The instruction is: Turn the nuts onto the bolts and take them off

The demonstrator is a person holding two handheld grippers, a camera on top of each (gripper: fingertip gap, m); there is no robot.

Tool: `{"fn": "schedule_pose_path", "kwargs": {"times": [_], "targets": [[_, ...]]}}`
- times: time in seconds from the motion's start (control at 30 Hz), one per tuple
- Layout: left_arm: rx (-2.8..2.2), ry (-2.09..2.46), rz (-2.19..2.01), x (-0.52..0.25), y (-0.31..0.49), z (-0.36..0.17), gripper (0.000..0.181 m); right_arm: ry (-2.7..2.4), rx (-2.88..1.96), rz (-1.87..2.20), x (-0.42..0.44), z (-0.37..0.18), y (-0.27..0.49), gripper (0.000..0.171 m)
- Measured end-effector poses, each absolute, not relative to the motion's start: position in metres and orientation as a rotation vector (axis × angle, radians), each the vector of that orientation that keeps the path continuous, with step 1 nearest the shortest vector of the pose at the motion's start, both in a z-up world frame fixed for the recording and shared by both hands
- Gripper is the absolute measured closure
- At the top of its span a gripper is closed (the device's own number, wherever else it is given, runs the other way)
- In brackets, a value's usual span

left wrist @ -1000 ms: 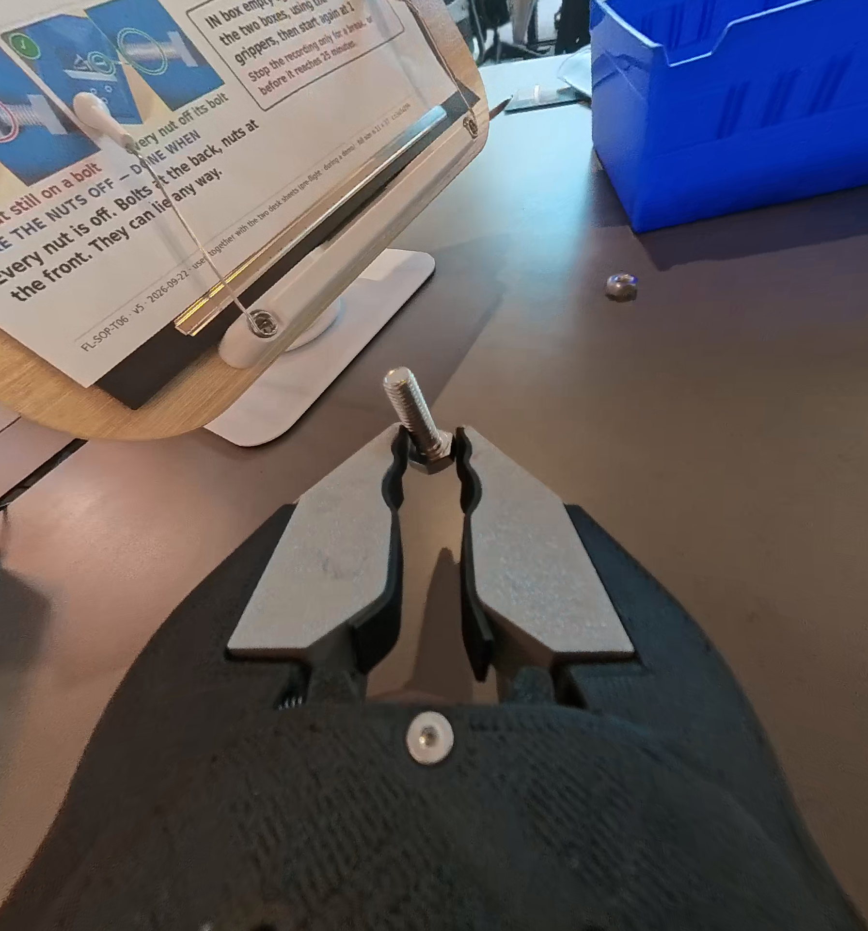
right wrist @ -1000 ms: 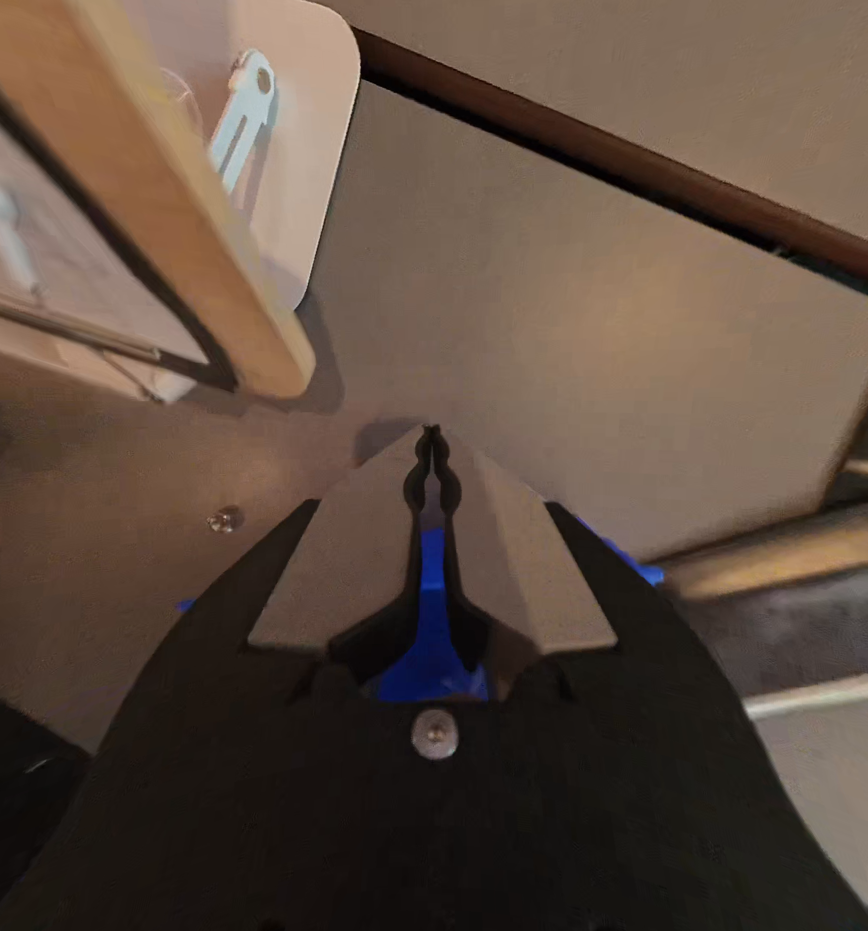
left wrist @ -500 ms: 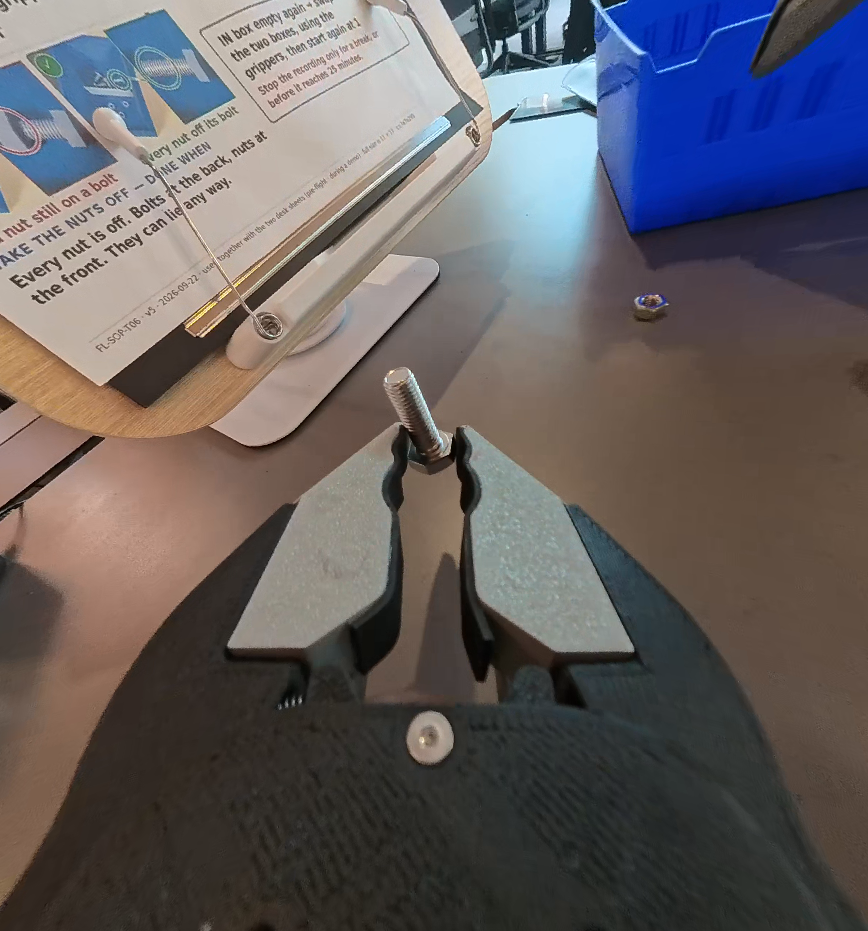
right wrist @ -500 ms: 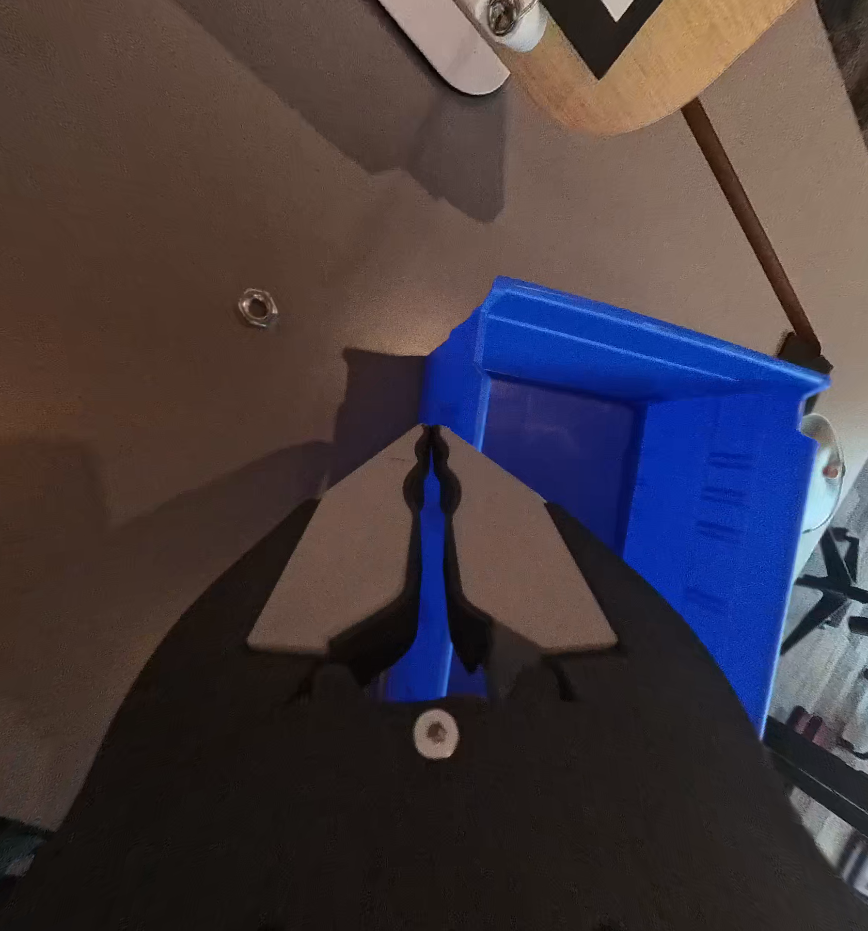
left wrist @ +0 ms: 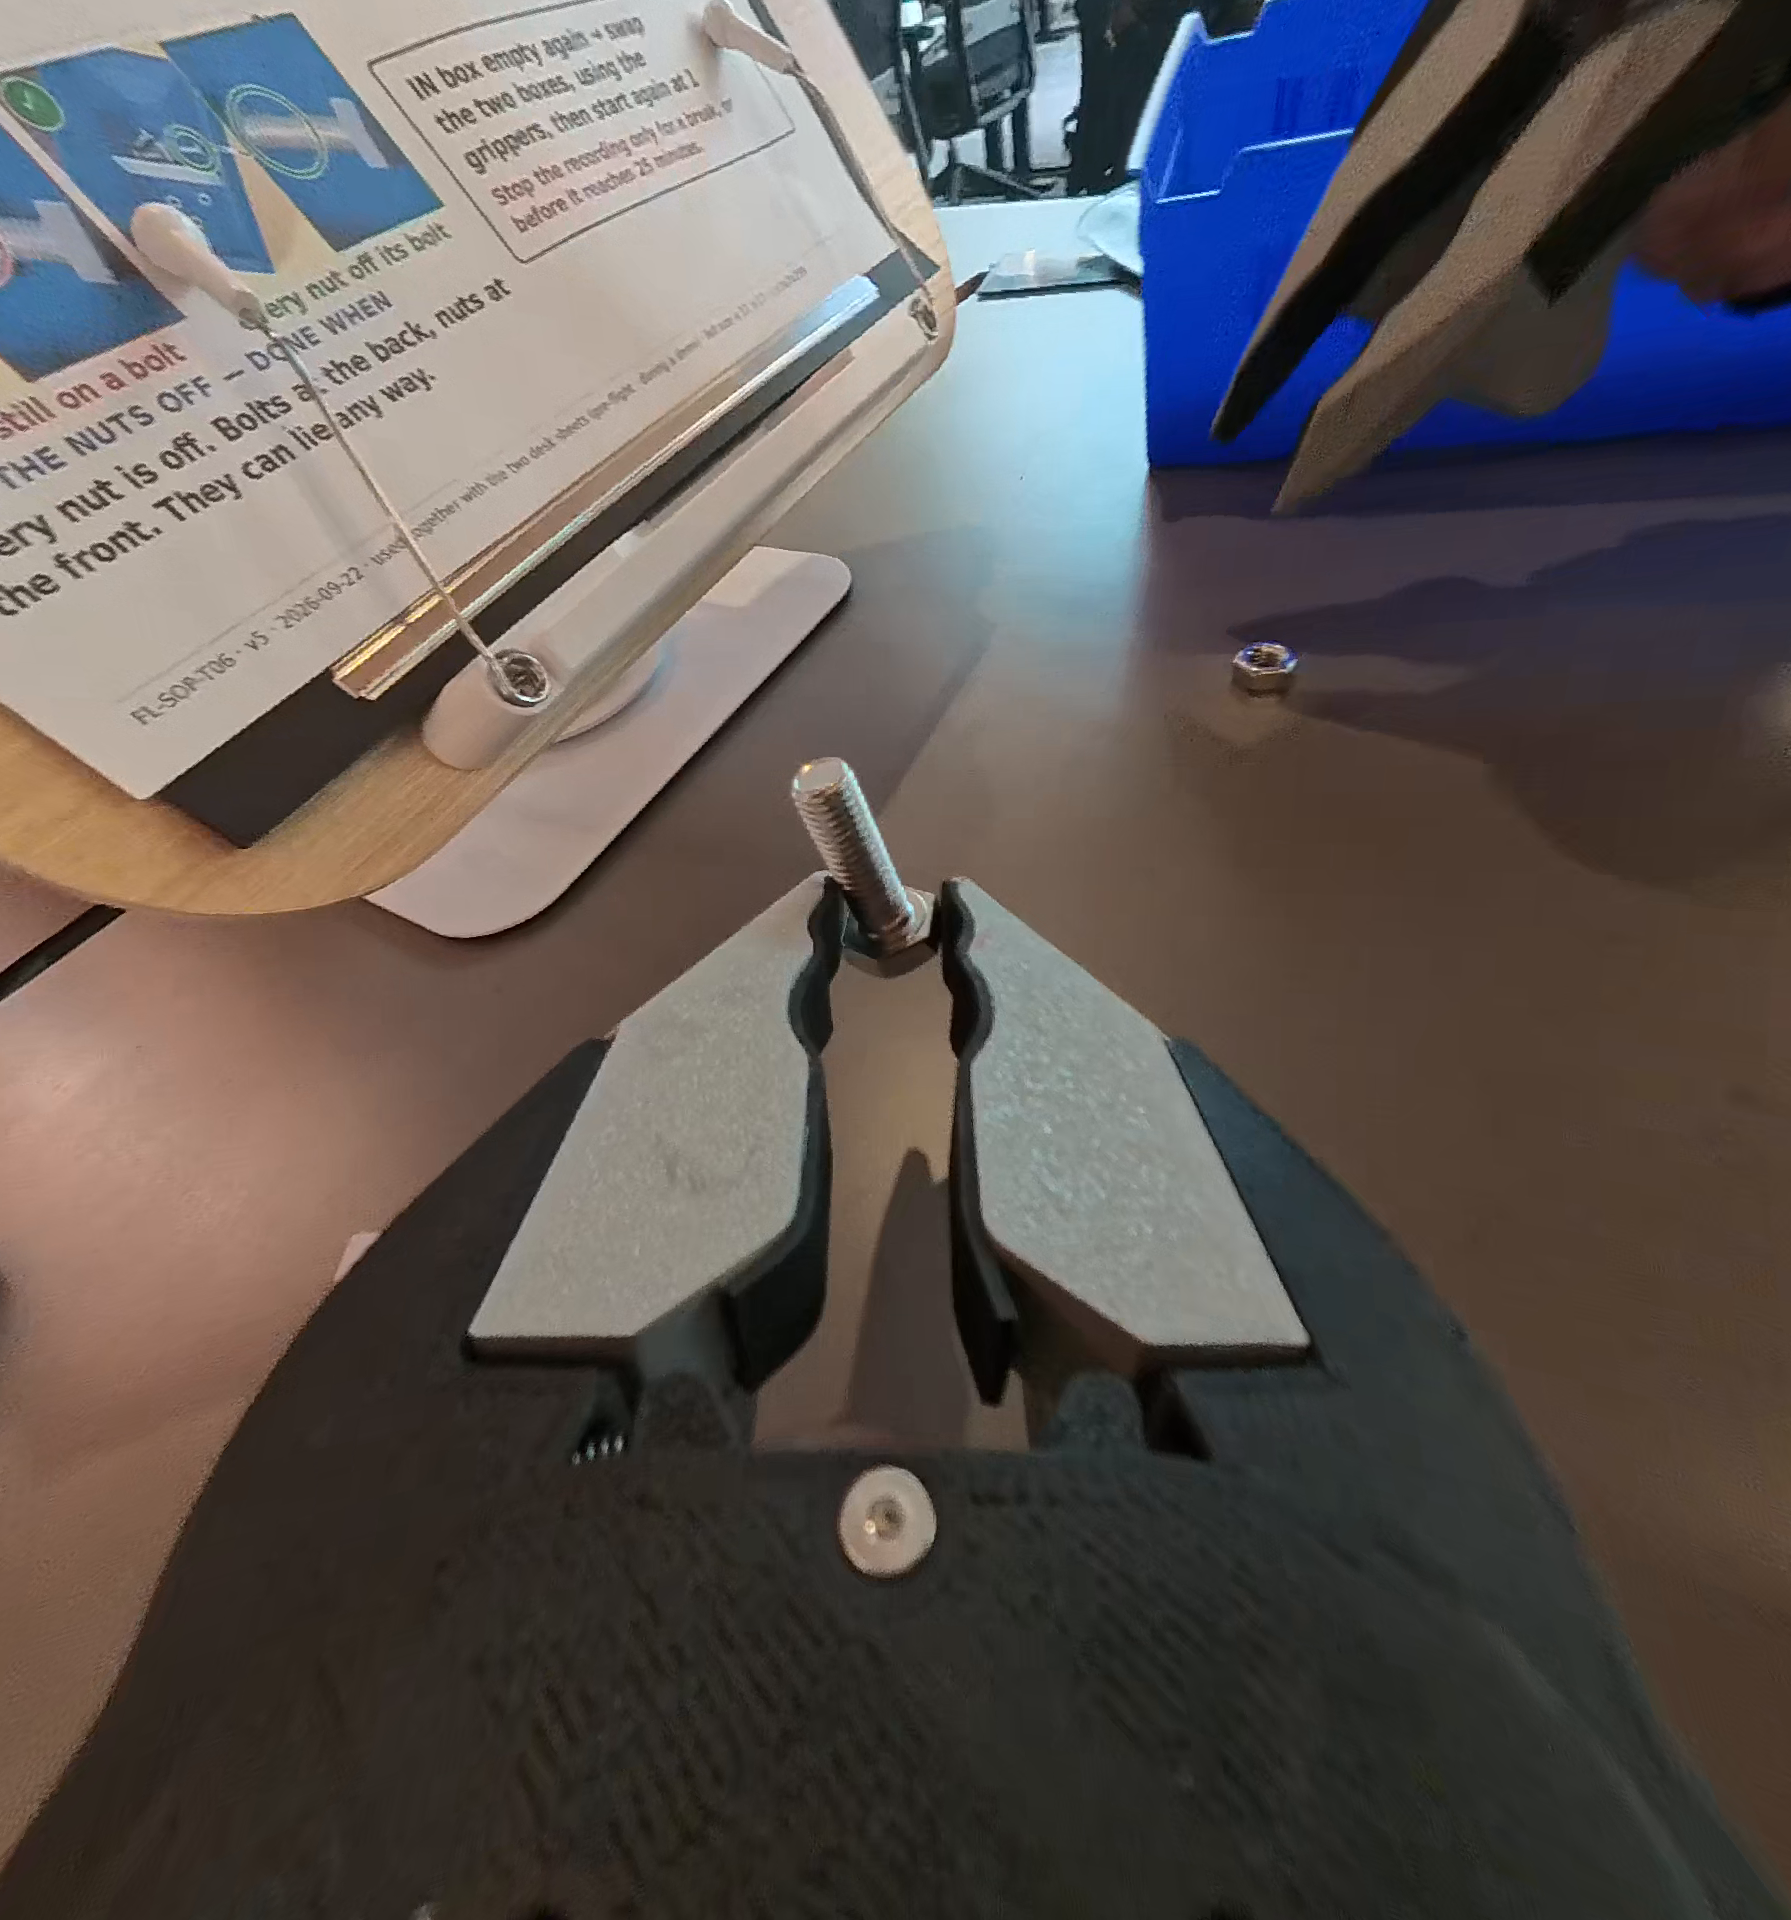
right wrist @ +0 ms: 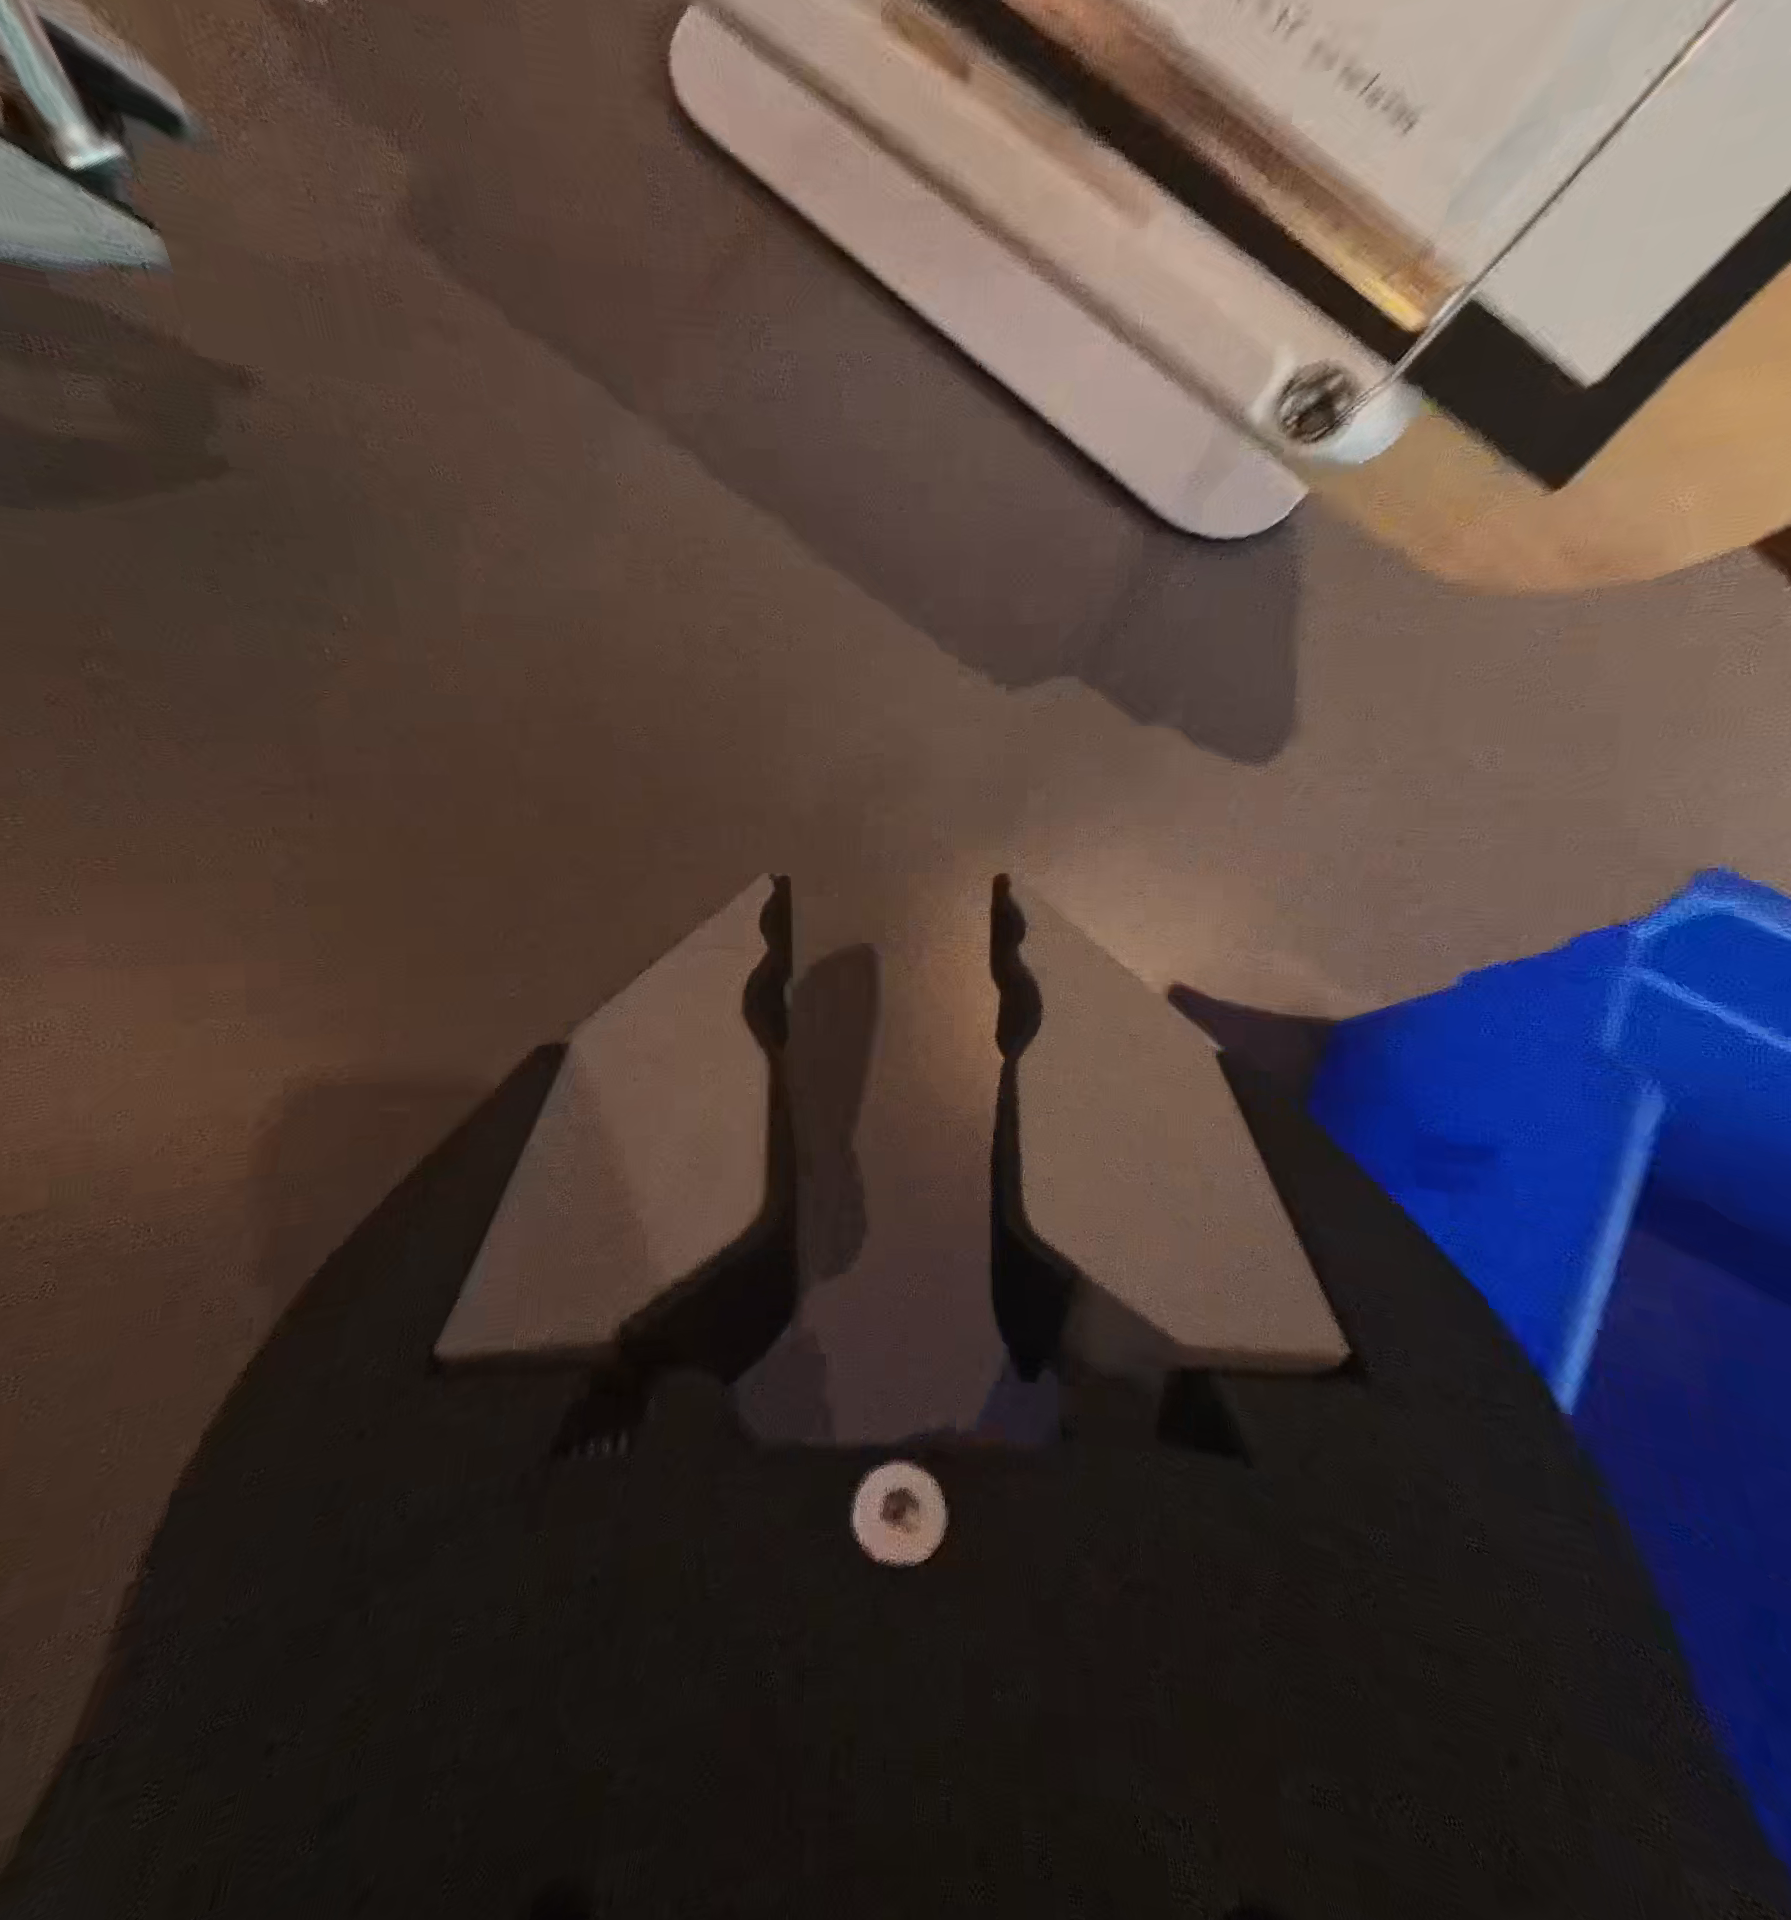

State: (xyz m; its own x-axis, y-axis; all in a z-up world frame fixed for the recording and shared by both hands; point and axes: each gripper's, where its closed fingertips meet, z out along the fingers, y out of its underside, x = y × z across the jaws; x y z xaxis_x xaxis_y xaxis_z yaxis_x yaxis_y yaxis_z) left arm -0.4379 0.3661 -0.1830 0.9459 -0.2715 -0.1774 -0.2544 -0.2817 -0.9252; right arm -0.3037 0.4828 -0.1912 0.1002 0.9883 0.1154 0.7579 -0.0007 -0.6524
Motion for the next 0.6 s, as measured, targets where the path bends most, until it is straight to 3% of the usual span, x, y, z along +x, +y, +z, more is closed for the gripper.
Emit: {"fn": "schedule_pose_path", "kwargs": {"times": [0.17,0.5,0.6], "targets": [[-1.885,0.442,-0.072,-0.427,0.364,-0.186,0.164,-1.825,-1.787,0.574,-0.301,-0.226,0.465,0.139],[-1.865,0.541,-0.111,-0.408,0.362,-0.187,0.165,-1.947,-1.699,0.616,-0.304,-0.244,0.454,0.143],[-1.859,0.553,-0.115,-0.405,0.362,-0.187,0.165,-1.96,-1.694,0.65,-0.304,-0.244,0.451,0.15]]}}
